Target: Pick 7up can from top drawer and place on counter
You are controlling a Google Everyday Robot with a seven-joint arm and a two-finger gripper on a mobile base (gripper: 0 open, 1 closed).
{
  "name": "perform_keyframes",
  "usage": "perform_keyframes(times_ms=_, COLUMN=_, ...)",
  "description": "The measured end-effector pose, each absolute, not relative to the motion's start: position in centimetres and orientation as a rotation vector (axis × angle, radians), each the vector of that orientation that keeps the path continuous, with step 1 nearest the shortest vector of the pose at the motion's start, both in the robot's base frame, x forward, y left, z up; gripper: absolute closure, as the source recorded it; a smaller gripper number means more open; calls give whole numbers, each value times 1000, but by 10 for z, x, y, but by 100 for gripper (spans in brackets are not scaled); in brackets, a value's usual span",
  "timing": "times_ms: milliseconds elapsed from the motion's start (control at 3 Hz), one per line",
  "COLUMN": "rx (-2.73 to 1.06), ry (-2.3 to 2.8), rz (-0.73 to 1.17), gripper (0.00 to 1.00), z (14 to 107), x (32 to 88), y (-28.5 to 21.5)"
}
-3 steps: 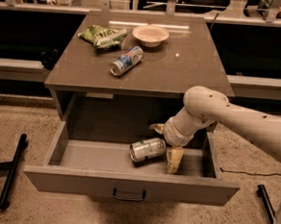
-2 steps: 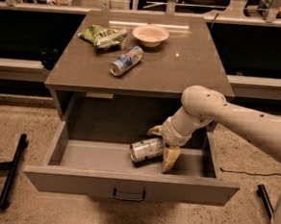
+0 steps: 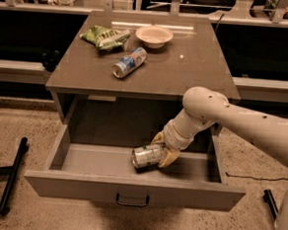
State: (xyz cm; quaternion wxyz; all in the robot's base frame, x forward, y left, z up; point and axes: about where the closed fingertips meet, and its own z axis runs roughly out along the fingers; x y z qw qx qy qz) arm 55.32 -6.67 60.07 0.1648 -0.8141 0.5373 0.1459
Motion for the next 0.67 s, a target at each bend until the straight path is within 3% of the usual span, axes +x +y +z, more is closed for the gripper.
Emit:
perform_keyframes(times_ms=333, rx=-2266, ry=1572, rz=386, gripper=96, z=613, x=553, y=-84)
perform_keyframes(times_ms=667, rx=-2194, ry=1610, rz=336, gripper=100, z=639, x=550, y=-108)
